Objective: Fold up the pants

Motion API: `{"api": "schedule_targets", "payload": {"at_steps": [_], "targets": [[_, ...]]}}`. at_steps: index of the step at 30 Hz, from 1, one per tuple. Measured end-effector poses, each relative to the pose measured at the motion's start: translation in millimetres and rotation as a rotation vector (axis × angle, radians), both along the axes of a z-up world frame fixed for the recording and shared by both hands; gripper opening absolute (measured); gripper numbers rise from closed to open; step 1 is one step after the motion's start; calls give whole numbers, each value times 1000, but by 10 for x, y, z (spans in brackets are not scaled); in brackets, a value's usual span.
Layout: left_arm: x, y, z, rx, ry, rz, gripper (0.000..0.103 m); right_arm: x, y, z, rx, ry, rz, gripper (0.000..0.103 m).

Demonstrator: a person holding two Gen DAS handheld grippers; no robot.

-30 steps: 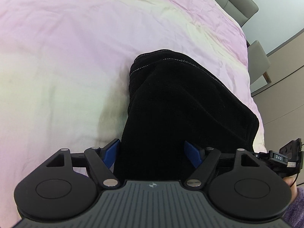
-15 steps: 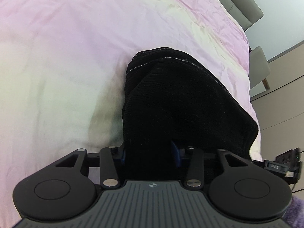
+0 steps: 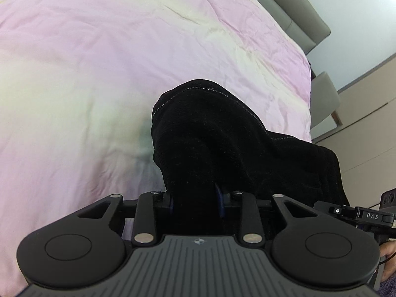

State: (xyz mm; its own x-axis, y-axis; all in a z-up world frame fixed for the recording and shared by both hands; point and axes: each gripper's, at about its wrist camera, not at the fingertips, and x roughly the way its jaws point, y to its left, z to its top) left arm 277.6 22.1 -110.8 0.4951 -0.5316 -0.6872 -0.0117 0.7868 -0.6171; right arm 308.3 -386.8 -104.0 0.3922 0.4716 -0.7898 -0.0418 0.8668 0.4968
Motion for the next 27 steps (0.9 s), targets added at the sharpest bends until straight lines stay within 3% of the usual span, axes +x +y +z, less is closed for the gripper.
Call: {"api": "schedule_targets", "payload": {"at_steps": [7, 13, 19, 27], "targets": [[-390, 694, 248, 3, -61, 100, 33, -154, 762, 282, 26, -58, 87, 39], [-592, 1427, 384, 39, -79, 213, 33, -135, 1571, 272, 79, -73, 171, 39], [-571, 2009, 427, 104, -75, 255, 33, -41, 2323, 107, 148, -66, 206, 39], [-307, 2466, 290, 183, -35, 191, 33, 100, 2848, -328, 216, -10, 177, 39]]}}
